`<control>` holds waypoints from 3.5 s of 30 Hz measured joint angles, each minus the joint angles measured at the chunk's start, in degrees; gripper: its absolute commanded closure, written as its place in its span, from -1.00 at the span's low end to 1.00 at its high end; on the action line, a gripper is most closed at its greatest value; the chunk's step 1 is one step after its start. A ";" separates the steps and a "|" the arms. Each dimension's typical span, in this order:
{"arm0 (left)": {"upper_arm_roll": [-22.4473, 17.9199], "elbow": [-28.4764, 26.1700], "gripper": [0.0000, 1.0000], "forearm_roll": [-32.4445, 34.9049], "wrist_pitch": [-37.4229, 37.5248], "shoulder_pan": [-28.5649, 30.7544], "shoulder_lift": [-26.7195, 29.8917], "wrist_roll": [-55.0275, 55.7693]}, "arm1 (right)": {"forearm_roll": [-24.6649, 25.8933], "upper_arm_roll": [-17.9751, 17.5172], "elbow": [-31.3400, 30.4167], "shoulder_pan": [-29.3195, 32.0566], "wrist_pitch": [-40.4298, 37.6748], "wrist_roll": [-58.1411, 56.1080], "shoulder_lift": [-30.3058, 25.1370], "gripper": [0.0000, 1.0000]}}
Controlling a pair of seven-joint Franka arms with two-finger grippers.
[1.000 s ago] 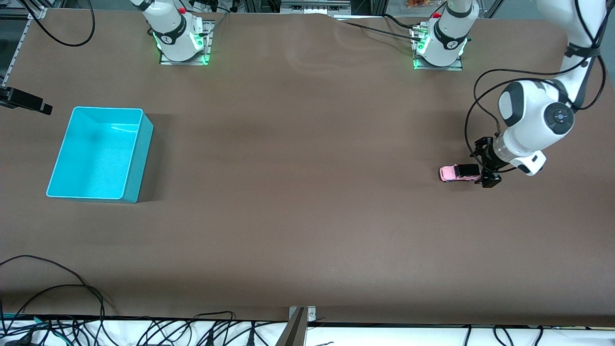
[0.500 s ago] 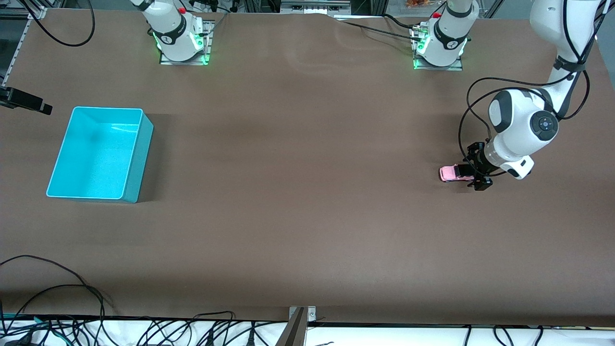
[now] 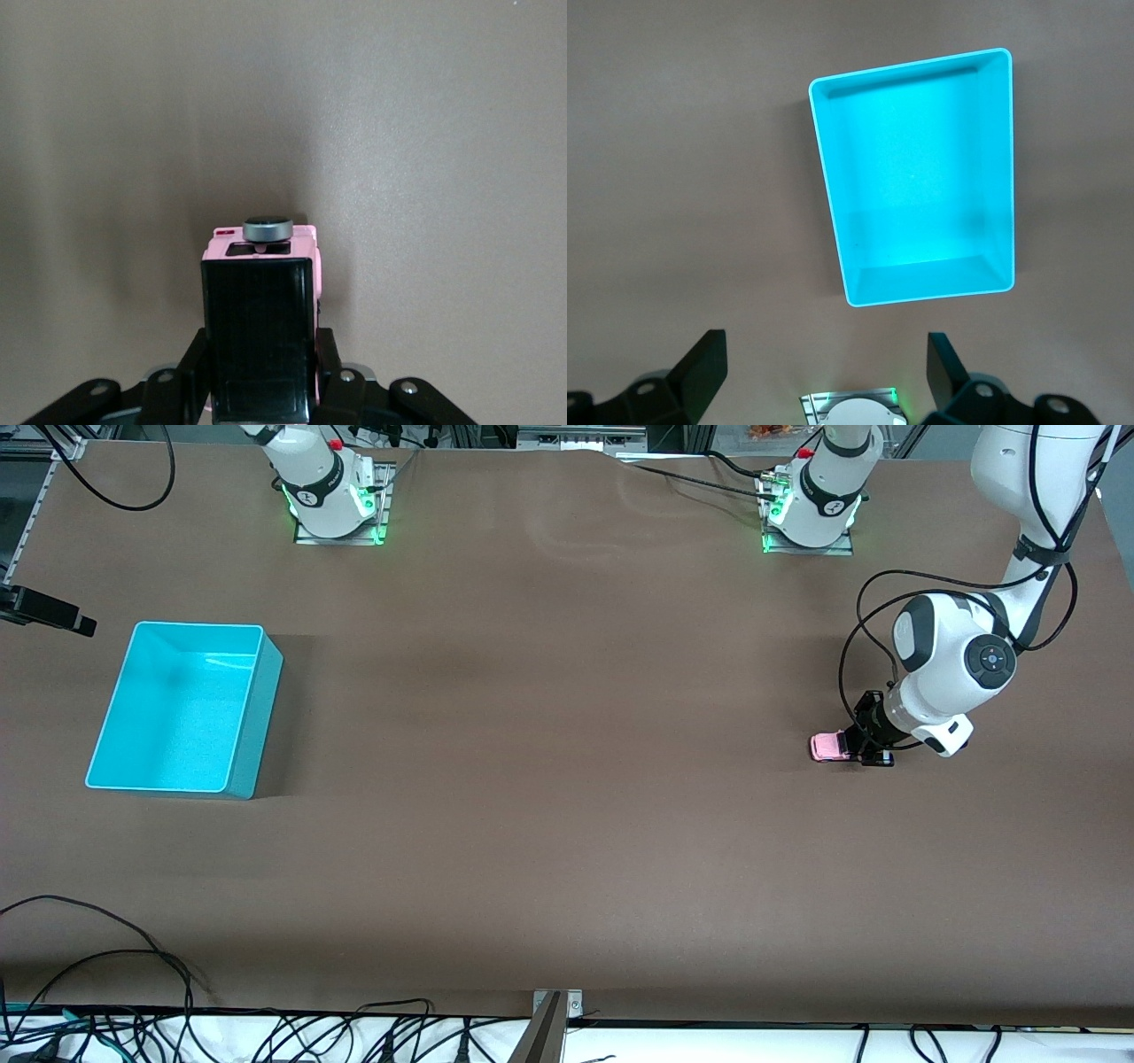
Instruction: Wind and store pink jeep toy
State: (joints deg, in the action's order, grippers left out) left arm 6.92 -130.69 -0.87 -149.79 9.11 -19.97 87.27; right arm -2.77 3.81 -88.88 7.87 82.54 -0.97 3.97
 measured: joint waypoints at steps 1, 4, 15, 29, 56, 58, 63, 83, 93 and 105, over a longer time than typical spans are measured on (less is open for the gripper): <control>0.00 0.00 0.85 0.00 -0.02 -0.12 -0.01 0.00 | 0.00 0.00 0.00 0.00 0.00 -0.01 0.00 -1.00; 0.05 0.00 0.85 0.00 -0.05 -0.73 -0.01 0.07 | 0.00 0.00 0.00 0.00 0.00 -0.02 0.00 -1.00; 0.32 0.25 0.91 5.66 -0.34 -4.27 0.00 8.83 | 0.00 0.00 0.00 0.01 0.04 -0.03 0.00 -1.00; 0.00 0.25 1.00 8.51 -0.34 -4.39 -0.31 10.66 | 0.00 -0.05 0.00 -0.05 0.04 -0.04 0.00 -1.00; -0.29 0.30 1.00 14.37 -0.40 1.99 -0.38 7.40 | 0.00 -0.07 0.00 -0.12 0.04 -0.05 0.00 -1.00; -0.30 0.34 1.00 15.75 -0.46 3.02 -0.43 7.27 | 0.00 -0.07 0.00 -0.13 0.04 -0.05 0.00 -1.00; -0.30 0.47 1.00 18.87 -0.81 5.21 -0.62 7.05 | 0.00 -0.07 0.00 -0.13 0.04 -0.05 0.01 -1.00; -0.27 1.63 1.00 25.78 -2.64 12.78 -1.78 3.84 | 0.00 -0.07 0.00 -0.14 0.04 -0.05 0.02 -1.00; -0.21 2.36 0.90 30.94 -4.17 16.59 -2.56 3.17 | 0.00 -0.07 0.00 -0.14 0.04 -0.05 0.03 -1.00; -0.25 2.87 -1.00 31.25 -4.09 17.43 -3.63 2.59 | 0.00 -0.07 0.00 -0.15 0.04 -0.05 0.03 -1.00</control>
State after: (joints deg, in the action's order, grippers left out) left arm 6.68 -127.82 30.39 -153.88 26.54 -23.61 89.85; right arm -2.77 3.75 -88.88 7.72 82.58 -1.02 3.99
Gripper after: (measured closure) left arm 0.370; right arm 0.000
